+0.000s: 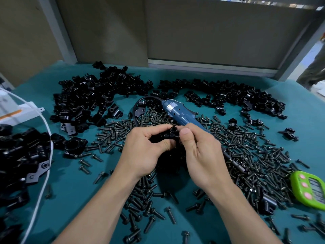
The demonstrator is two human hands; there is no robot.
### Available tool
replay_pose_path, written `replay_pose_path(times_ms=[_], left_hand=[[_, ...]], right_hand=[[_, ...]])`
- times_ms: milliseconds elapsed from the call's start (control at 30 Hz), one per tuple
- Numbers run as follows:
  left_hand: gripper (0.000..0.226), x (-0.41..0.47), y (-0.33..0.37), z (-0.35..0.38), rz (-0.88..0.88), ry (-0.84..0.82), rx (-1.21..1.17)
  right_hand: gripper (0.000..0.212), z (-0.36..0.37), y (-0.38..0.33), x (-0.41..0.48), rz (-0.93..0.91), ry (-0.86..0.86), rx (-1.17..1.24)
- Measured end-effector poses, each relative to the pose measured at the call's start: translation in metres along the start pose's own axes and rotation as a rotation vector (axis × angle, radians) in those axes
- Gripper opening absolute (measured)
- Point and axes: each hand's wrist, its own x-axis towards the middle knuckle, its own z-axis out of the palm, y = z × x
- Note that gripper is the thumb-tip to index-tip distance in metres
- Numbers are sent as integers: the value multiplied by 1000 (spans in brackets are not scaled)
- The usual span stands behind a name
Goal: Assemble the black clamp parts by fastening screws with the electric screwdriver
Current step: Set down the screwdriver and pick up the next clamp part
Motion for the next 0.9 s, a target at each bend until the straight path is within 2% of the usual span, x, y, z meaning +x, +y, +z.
replay_pose_path(times_ms=[100, 233, 300, 467, 600, 633, 767, 833, 900], left_hand=[[48, 2, -3, -1, -49, 32, 14], [43, 0, -3, 0, -75, 0, 6], [45, -1, -3, 1, -67, 9, 25], [41, 1, -5, 1, -95, 31, 15], [48, 0, -3, 2, -104, -3, -5], [48, 0, -3, 2, -103, 1, 2], [42, 0, -5, -1, -100, 29, 20], [44, 0, -4, -2, -97, 6, 21], [46, -1, -2, -2, -84, -3, 18]], right_hand=[[15, -6, 4, 1, 7, -52, -34], [37, 0, 1, 2, -12, 5, -120], [40, 1, 1, 1, 3, 5, -90], [21, -3, 4, 0, -13, -42, -74], [39, 0, 2, 2, -15, -7, -106], [38, -1, 3, 1, -8, -11, -107], [12, -4, 7, -3, 9, -52, -49], [14, -4, 6, -1, -17, -53, -63], [26, -4, 4, 2, -61, -67, -106]])
